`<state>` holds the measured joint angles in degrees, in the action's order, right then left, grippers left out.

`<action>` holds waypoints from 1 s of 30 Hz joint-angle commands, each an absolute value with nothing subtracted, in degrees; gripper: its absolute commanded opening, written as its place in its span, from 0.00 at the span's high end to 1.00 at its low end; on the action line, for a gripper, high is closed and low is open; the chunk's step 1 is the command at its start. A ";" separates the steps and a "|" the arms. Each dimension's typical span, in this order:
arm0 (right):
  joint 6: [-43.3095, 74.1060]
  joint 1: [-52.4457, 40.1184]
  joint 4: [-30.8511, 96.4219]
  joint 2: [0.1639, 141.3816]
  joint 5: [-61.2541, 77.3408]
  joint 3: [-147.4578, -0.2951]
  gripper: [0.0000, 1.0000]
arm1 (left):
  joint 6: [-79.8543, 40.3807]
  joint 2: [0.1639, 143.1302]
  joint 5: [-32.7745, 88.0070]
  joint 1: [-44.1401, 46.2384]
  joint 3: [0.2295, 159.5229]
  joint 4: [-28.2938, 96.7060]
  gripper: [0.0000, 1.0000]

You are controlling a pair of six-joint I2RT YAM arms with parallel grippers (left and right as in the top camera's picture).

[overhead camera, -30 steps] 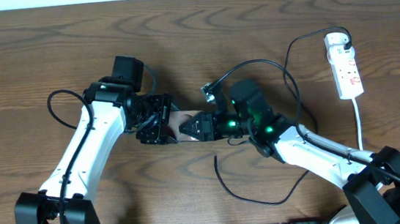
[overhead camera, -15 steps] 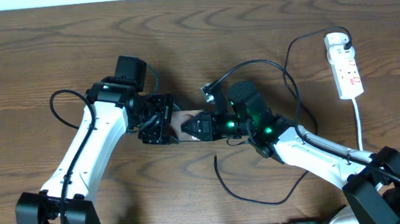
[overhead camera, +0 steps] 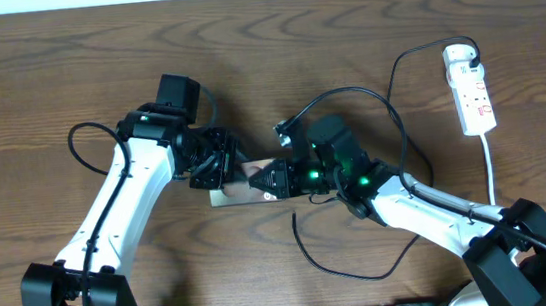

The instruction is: Plug charger to phone and switch on socket

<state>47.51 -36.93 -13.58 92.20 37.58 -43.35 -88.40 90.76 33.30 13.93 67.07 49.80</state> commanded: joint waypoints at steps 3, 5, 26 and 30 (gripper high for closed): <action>47.33 -34.48 -14.24 91.42 37.39 -44.56 0.99 | -85.49 90.98 34.74 13.17 67.20 49.69 0.20; 46.78 -32.86 -13.93 91.42 36.95 -44.56 0.99 | -82.11 90.98 38.04 11.92 67.20 47.68 0.16; 92.42 -14.94 -38.24 91.42 29.32 -44.58 0.99 | -69.87 90.98 48.16 7.31 61.80 -11.84 0.11; 95.98 -15.05 -45.45 91.42 27.46 -44.58 0.99 | -79.66 90.98 45.87 7.31 53.65 -36.60 0.09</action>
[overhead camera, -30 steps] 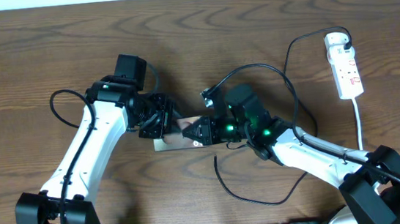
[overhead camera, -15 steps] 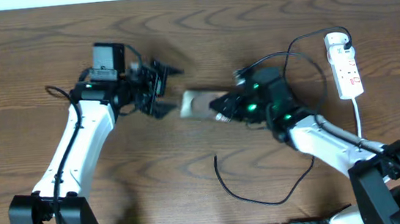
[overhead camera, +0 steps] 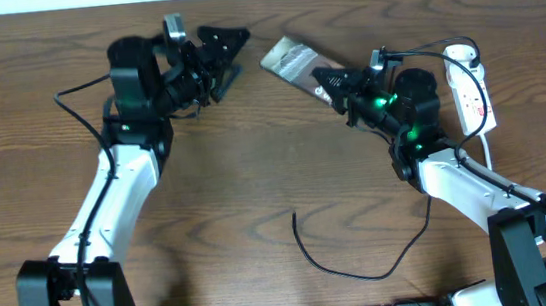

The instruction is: Plug charger to phone and switch on socket

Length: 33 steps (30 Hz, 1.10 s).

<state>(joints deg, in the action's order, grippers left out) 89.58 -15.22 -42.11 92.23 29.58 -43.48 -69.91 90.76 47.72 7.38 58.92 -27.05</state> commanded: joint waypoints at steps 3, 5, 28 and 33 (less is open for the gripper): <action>96.84 -15.09 -50.63 91.42 26.63 -44.58 0.99 | -85.95 90.98 43.18 7.29 47.68 -48.56 0.09; 96.84 -15.16 -53.95 91.42 26.57 -44.58 0.99 | -86.24 90.98 42.15 7.29 44.86 -53.30 0.08; 86.00 -29.74 -47.81 91.42 29.32 -44.58 0.99 | -87.37 90.98 42.76 7.46 43.33 -59.72 0.07; 84.75 -30.98 -46.68 91.42 28.29 -44.56 0.99 | -87.35 90.98 42.76 7.46 43.35 -59.70 0.07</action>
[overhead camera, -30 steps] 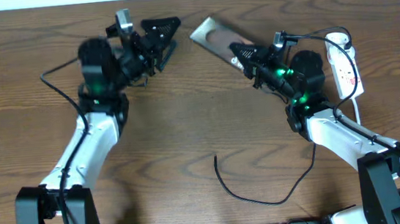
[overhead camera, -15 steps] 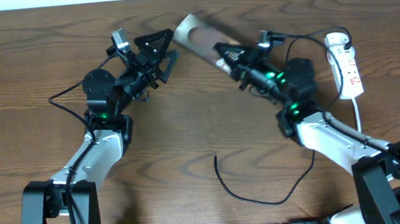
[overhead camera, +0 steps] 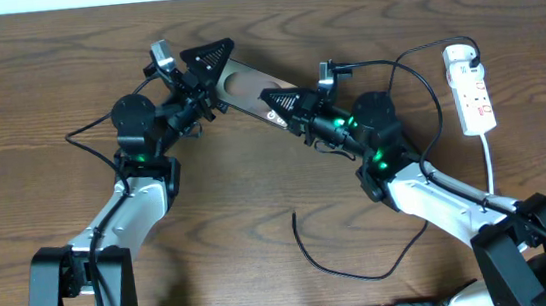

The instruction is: Plug charger to phone and switch on socket

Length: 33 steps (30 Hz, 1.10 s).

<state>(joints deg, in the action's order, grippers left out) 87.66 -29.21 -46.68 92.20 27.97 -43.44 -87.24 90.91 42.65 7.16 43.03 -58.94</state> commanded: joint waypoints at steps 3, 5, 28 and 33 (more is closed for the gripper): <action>84.77 -31.88 -46.70 91.42 26.96 -44.56 0.99 | -87.37 90.98 42.76 7.46 43.35 -59.70 0.14; 84.77 -32.56 -46.70 91.42 25.89 -44.56 0.99 | -87.35 90.98 42.76 7.46 43.35 -59.70 0.22; 85.23 -35.31 -46.76 91.42 20.91 -44.58 0.99 | -89.69 90.98 40.88 8.78 43.33 -59.68 0.80; 85.23 -35.31 -46.76 91.42 20.93 -44.58 0.99 | -89.69 90.98 40.86 8.78 43.33 -59.68 0.93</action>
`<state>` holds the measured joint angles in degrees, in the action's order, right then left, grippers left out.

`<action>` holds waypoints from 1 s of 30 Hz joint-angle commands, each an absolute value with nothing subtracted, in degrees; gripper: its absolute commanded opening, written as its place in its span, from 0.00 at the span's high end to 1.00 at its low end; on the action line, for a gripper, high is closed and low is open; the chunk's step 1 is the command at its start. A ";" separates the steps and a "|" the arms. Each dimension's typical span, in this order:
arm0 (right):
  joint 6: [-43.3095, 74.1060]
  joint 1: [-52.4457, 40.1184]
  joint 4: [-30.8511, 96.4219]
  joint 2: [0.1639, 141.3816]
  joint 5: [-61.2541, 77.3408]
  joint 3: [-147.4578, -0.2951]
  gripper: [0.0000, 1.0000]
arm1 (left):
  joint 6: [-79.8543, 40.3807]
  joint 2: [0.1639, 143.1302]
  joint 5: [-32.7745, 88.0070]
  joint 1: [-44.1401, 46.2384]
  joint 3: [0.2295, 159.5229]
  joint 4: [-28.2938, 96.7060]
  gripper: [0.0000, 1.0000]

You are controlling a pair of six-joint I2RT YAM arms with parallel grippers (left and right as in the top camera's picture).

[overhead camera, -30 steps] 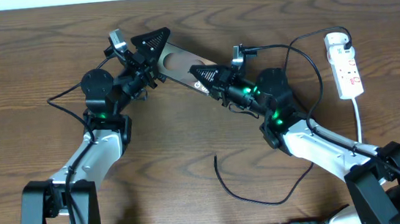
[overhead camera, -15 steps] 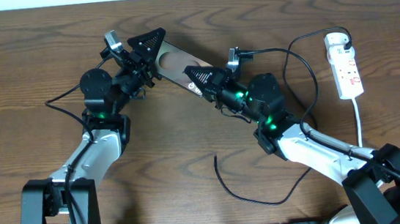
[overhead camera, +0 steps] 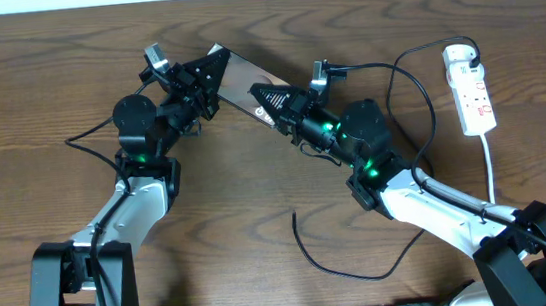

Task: Plug charger to phone and switch on socket
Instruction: 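Hold the phone between both grippers, adjusting its orientation, then release the right gripper and pull the phone left with left gripper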

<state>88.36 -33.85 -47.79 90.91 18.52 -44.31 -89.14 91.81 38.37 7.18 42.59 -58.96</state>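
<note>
The phone, a flat reflective slab, is held up above the far middle of the table between both grippers. My left gripper is shut on its left end. At the phone's right lower edge my right gripper is shut on it too. The black charger cable lies loose on the table near the front, its free end pointing up toward the middle. It runs right and back to the white socket strip at the far right, where a plug sits in its top end.
Brown wooden table. Wrist-camera cables loop around both arms, and the left arm's black cable hangs out to the left. The socket strip's white lead runs toward the front right.
The phone and both grippers have shifted slightly down and left. The phone now looks shorter and more tilted, with the two grippers closer together on it.
Both grippers were at the phone lying on the table's middle. Then my right gripper held the phone raised at the far right while the left was apart, far left. Then the phone spanned between both grippers, and both still hold it now. The cable has not moved.
</note>
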 commanded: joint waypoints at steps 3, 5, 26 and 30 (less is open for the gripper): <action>85.23 -35.33 -46.76 91.42 20.93 -44.58 0.99 | -89.69 90.98 40.86 8.78 43.33 -59.68 0.93; 85.23 -35.31 -46.76 91.42 20.93 -44.58 0.99 | -89.69 90.98 40.84 8.78 43.33 -59.68 0.93; 83.07 -33.41 -46.89 91.42 21.50 -44.58 0.01 | -89.71 90.98 44.69 1.34 43.33 -59.22 0.93; 76.82 -31.83 -46.41 91.42 24.58 -44.58 0.01 | -89.69 90.98 52.99 -6.42 43.35 -58.81 0.93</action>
